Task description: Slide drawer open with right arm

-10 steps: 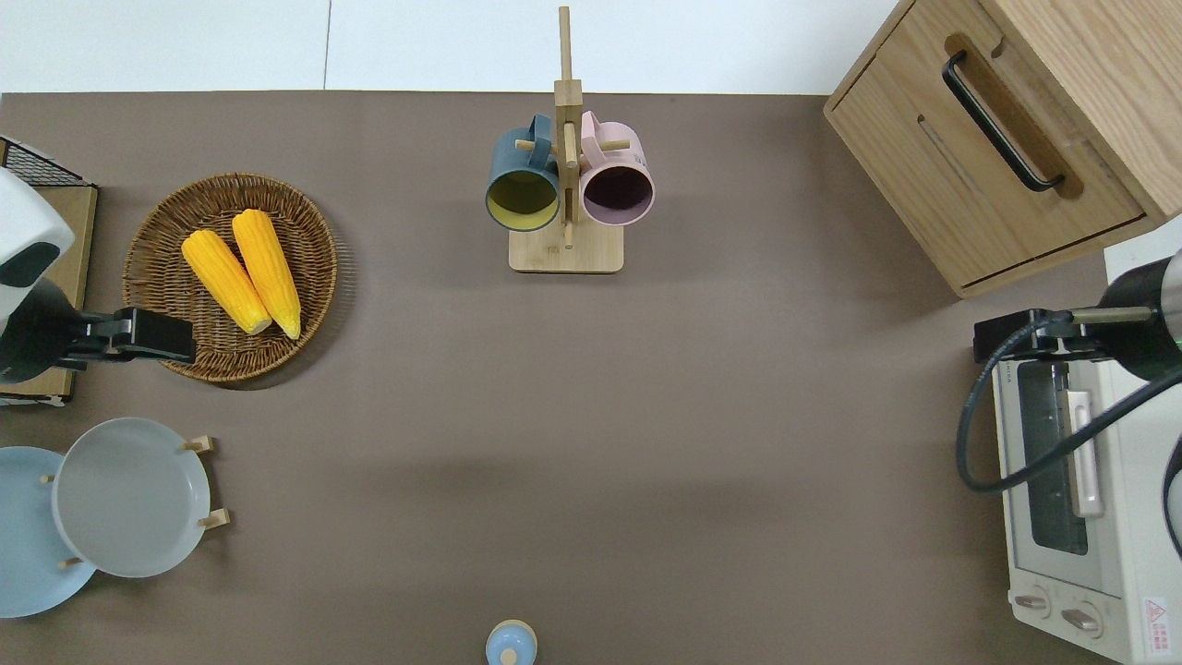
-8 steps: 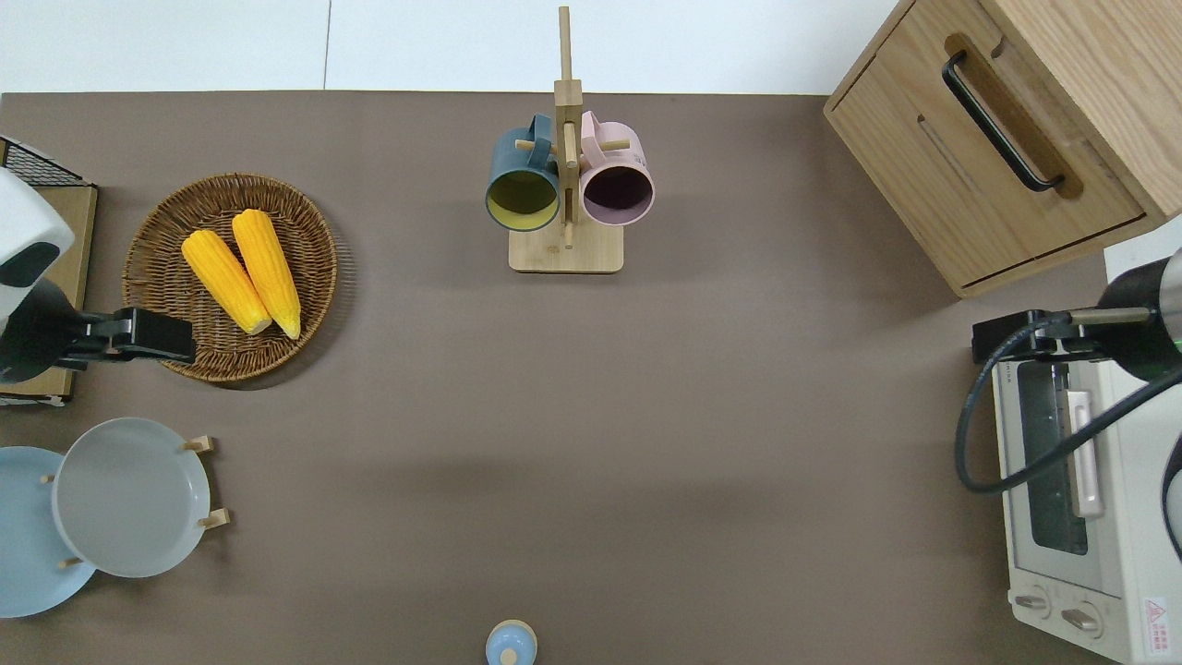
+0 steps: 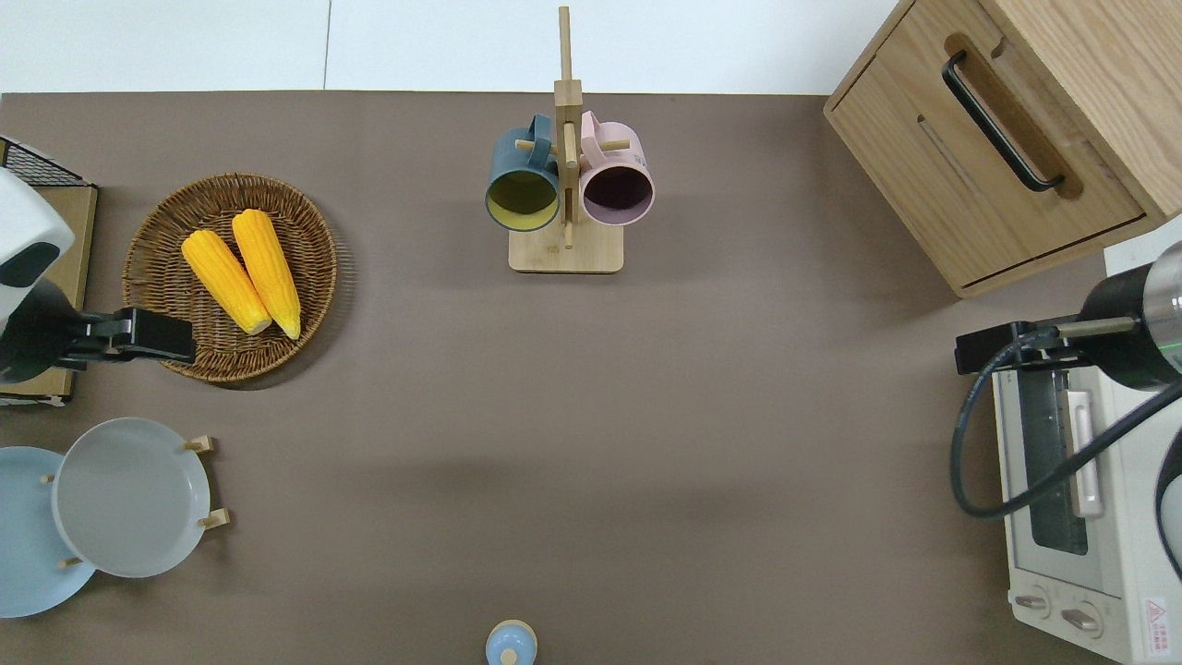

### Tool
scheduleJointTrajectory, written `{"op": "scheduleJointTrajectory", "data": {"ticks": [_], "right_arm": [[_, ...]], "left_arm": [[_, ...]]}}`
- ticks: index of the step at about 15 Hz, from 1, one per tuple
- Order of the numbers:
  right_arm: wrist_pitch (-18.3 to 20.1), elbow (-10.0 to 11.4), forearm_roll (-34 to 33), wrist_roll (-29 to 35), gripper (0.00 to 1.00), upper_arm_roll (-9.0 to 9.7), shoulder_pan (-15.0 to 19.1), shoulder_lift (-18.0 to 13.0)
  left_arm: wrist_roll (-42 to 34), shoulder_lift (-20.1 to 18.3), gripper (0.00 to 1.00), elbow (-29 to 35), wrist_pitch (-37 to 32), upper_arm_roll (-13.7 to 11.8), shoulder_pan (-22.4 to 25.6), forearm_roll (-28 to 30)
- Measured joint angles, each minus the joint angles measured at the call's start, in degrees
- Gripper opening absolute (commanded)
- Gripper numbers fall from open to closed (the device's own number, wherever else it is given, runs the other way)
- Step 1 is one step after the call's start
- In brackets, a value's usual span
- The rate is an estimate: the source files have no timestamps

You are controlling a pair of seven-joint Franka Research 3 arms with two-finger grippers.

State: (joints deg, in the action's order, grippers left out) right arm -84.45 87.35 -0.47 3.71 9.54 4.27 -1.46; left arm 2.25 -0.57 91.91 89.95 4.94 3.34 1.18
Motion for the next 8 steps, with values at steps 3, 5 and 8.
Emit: {"op": "scheduleJointTrajectory", "data": {"ticks": [3, 5, 8], "right_arm": [[0.0, 0.0, -2.7, 0.7, 0.973, 2.09, -0.1, 0.0], [0.0, 0.0, -6.5, 1.4, 0.973, 2.83, -0.5, 0.0], [0.0, 0.7, -15.5, 4.3, 0.975, 5.03, -2.7, 1.2]], "left_arm": [[0.0, 0.0, 1.00, 0.0, 0.0, 0.0, 0.0, 0.0], [0.0, 0.0, 1.00, 0.0, 0.0, 0.0, 0.0, 0.0], [0.0, 0.0, 1.00, 0.0, 0.0, 0.0, 0.0, 0.0]]}}
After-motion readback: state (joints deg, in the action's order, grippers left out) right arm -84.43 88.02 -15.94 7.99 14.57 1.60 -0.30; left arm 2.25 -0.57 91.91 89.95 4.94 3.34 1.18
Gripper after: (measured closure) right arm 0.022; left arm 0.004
